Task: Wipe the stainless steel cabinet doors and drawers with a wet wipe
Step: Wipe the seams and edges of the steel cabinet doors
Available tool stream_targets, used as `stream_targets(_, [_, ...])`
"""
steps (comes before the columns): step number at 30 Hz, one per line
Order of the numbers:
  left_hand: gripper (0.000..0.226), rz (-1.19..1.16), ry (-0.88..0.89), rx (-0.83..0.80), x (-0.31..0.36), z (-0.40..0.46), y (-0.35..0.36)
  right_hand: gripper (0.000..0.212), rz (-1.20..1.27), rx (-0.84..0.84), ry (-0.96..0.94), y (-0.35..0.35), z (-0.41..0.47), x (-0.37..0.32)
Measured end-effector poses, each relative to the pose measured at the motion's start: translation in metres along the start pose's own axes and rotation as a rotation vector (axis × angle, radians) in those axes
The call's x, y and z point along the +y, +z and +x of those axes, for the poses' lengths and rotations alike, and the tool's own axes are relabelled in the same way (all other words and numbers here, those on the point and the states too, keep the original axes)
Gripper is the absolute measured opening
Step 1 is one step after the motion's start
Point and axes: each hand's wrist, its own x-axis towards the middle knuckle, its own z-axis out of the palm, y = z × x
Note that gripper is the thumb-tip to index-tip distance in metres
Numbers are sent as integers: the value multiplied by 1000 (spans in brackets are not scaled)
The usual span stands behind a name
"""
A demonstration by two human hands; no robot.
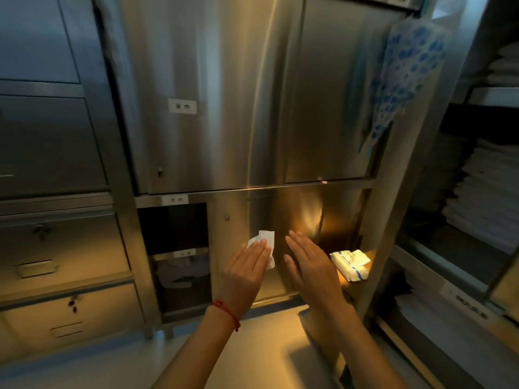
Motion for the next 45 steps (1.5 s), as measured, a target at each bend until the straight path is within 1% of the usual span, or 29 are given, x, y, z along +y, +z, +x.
stream_targets(7, [50, 105, -52, 27, -76, -17, -24, 38, 110, -8, -94, 63, 43, -58])
stream_targets(9, [52, 144, -72, 20, -95, -23, -30, 42, 143, -33, -127, 81, 52, -70])
stream_targets(11, [57, 179, -89, 4, -114, -30, -34, 48, 154, -71, -159, 99, 59, -81])
stream_targets(14, [63, 222, -141, -51, -144, -40, -36, 40, 196, -114, -173, 127, 74, -97])
stream_targets(18, [64, 302, -223, -94, -180, -51, -38, 41, 268, -130, -230, 162, 100, -116])
stream_targets(22, [55, 398, -278, -77, -211, -52, -38, 41, 401, -157, -309, 197, 128, -134])
stream_targets(25, [54, 460, -299, -83, -235, -50, -38, 39, 463, -140, -356, 221, 154, -148])
stream_targets(28, [55, 533, -329, -94, -259, -46, -42, 38, 508, -112, -387, 242, 177, -160])
stream_targets(31, [50, 589, -369, -74, -279, -47, -45, 41, 546, -105, -454, 261, 193, -172])
stream_targets(35, [51, 652, -418, -87, -300, -58, -54, 38, 636, -157, -497, 285, 207, -194])
stream_targets(39, [58, 693, -470, -112, -320, -72, -67, 39, 675, -170, -558, 303, 217, -227])
stream_targets(45, [57, 755, -537, -107, -362, -99, -91, 45, 747, -187, -635, 330, 228, -284])
